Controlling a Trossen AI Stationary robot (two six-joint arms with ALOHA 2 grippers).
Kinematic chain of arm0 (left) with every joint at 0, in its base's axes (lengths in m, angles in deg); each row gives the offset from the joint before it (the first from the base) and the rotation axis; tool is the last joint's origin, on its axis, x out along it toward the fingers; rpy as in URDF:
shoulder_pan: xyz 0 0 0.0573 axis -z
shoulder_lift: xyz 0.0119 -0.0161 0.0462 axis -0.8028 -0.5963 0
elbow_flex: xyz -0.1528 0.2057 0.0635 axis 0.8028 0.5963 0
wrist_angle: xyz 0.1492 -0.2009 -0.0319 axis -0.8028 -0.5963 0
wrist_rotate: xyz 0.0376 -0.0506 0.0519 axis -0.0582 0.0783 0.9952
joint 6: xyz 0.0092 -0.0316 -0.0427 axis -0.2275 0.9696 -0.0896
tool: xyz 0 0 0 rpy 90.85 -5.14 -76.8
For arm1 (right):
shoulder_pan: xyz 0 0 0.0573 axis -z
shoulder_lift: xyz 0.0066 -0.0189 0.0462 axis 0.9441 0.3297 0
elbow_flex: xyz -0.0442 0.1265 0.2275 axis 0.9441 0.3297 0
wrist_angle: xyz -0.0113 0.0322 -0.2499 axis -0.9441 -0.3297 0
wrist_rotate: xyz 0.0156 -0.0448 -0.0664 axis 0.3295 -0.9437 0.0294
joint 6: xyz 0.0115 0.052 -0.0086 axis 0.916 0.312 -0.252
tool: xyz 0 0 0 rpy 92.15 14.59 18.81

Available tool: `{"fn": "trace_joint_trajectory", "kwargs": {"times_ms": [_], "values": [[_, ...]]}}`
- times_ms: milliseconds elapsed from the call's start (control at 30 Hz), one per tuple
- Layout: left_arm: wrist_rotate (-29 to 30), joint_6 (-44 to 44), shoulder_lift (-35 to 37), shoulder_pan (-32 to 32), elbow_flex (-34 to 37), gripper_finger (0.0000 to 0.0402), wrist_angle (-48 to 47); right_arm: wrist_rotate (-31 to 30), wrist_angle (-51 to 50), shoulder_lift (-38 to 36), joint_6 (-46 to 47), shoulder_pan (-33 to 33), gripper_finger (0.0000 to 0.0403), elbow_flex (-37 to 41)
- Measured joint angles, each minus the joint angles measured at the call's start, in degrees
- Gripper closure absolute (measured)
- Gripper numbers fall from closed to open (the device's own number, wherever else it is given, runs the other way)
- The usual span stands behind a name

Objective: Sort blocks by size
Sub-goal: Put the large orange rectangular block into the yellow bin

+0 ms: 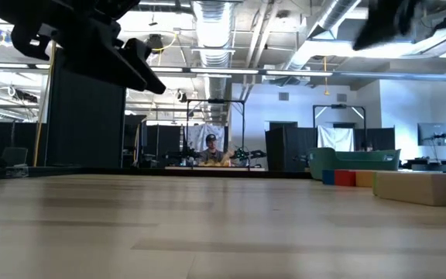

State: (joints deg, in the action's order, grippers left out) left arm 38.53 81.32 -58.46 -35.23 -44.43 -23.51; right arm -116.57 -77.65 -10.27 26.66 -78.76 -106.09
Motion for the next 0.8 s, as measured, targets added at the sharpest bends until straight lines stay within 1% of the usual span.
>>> {"fn": "trace_joint_trajectory", "kwargs": {"times_ms": [67, 133, 267, 433, 567, 800], "values": [[0.0, 0.02, 0.0, -0.27, 0.0, 0.0204, 0.82, -1.3, 0.09, -1.16, 7.09, 2.76, 0.0227, 5.87], [0.0, 0.02, 0.0, -0.73, 0.0, 0.0204, 1.44, -1.35, 0.9, -1.63, 13.53, 5.43, 0.0227, 10.61], [0.02, 0.04, 0.0, -1.76, 0.0, 0.0204, 2.05, -1.25, 4.1, -0.86, 21.24, 8.72, 0.0227, 17.77], [0.0, 0.04, 0.0, -2.64, 0.0, 0.0204, 2.43, 0.57, 10.58, 1.73, 24.12, 11.76, 0.0227, 23.47], [-1.67, 0.04, 0.0, -3.47, 0.0, 0.0204, 2.44, 0.79, 10.93, 4.75, 27.2, 14.19, 0.0227, 25.36], [-1.79, -0.37, 0.0, -3.7, 0.0, 0.0204, 2.42, 2.45, 11.86, 10.31, 31.35, 17.25, 0.0227, 27.85]]}}
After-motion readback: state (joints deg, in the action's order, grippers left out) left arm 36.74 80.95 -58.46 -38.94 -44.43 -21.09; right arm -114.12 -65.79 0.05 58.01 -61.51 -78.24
